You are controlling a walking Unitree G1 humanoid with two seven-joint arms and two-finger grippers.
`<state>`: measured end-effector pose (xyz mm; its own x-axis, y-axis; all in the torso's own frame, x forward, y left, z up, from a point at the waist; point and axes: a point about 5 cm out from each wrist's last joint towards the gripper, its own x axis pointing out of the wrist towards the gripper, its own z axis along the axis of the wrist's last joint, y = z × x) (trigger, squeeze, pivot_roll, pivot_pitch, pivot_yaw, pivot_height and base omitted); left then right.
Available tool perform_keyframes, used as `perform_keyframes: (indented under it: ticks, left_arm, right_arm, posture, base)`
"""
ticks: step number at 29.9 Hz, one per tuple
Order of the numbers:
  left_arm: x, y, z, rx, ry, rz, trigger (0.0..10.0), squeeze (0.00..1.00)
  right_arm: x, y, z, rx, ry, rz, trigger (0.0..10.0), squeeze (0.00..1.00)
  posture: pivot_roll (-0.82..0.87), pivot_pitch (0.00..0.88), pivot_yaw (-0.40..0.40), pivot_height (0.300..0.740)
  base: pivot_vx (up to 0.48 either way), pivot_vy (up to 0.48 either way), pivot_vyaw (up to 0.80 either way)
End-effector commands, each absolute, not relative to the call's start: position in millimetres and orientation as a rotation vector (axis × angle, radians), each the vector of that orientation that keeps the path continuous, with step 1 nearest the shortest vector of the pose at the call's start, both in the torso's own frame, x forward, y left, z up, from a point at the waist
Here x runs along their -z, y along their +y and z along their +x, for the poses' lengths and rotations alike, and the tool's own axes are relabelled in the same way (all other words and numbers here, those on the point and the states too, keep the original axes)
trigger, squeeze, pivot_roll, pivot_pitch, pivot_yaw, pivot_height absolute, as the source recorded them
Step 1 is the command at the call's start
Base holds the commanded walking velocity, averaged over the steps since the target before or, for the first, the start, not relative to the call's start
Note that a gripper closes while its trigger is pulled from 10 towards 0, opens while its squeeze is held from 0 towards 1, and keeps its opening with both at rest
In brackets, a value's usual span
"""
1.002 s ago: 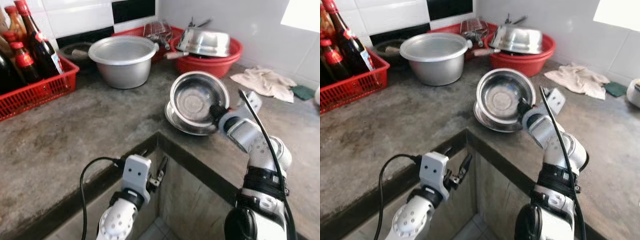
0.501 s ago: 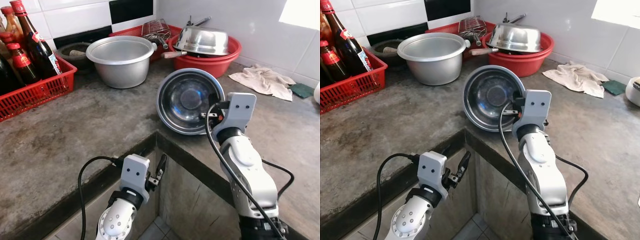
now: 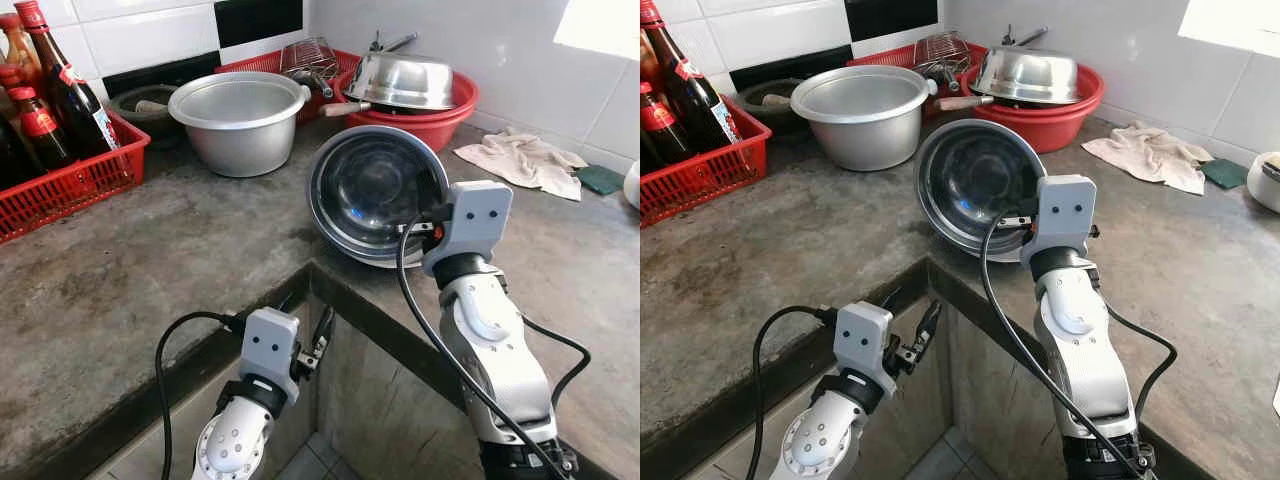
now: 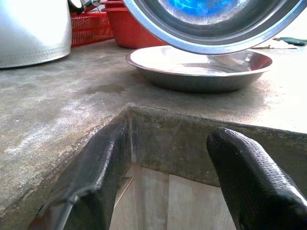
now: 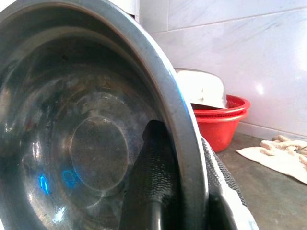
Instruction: Kitchen organization
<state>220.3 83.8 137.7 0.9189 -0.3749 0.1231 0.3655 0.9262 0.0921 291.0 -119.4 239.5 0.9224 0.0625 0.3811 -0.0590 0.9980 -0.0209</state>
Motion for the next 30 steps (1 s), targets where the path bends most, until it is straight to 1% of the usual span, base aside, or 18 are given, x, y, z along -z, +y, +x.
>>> perform_keyframes:
  ticks: [1, 14, 20, 25, 30]
  left_arm:
    - [-135.2, 83.4, 219.5, 0.382, -0.139, 0.075, 10.0, 0.0]
    - [-133.6, 82.5, 218.8, 0.39, -0.134, 0.075, 10.0, 0.0]
    - [-134.0, 82.4, 219.6, 0.387, -0.134, 0.076, 10.0, 0.0]
    - [-134.6, 82.5, 219.4, 0.385, -0.157, 0.082, 10.0, 0.0]
    - [-135.1, 82.8, 218.9, 0.387, -0.149, 0.077, 10.0, 0.0]
  right_arm:
    - [-240.8, -118.5, 289.4, -0.063, -0.412, -0.012, 0.0, 0.0]
    - [-242.3, -116.7, 289.6, -0.078, -0.422, -0.016, 0.0, 0.0]
    - [-242.2, -116.2, 289.4, -0.08, -0.426, -0.02, 0.0, 0.0]
    - [-238.2, -116.8, 288.2, -0.088, -0.405, 0.009, 0.0, 0.0]
    - [-235.9, -119.8, 289.1, -0.082, -0.396, 0.024, 0.0, 0.0]
  posture:
    - [0.04, 0.041, -0.039, 0.74]
    - [0.04, 0.031, -0.035, 0.74]
    - [0.04, 0.043, -0.036, 0.74]
    - [0.04, 0.049, -0.034, 0.74]
    - [0.04, 0.053, -0.037, 0.74]
  base:
    - [-0.274, 0.0, 0.0]
    - [-0.278, 0.0, 0.0]
    - [-0.279, 0.0, 0.0]
    - [-0.287, 0.0, 0.0]
    - [-0.289, 0.0, -0.8]
